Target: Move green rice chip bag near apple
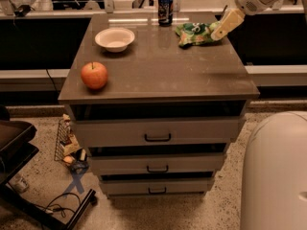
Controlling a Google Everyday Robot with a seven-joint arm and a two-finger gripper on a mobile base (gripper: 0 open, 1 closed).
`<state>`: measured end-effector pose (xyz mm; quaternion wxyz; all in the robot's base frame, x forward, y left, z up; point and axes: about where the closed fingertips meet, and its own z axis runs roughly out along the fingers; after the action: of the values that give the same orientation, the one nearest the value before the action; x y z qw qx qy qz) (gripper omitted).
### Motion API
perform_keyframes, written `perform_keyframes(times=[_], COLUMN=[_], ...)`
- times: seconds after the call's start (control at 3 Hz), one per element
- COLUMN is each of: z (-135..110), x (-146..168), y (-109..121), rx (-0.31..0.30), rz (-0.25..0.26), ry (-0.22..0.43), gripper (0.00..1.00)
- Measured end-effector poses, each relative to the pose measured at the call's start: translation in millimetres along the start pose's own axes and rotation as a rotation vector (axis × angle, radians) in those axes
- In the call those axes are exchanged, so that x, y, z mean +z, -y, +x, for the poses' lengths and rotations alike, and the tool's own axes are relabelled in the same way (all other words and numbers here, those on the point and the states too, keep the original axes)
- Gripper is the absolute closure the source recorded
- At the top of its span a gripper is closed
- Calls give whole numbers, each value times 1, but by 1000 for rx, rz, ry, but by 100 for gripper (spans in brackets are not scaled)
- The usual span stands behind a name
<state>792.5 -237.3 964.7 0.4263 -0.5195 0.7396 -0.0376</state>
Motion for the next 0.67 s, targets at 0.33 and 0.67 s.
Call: perform_keyframes(times=[0.33, 0.67], z=[0, 3], x=[0, 43], y=[0, 3], rx=[0, 100], rz=[0, 8], ry=[0, 140], gripper=[0, 0])
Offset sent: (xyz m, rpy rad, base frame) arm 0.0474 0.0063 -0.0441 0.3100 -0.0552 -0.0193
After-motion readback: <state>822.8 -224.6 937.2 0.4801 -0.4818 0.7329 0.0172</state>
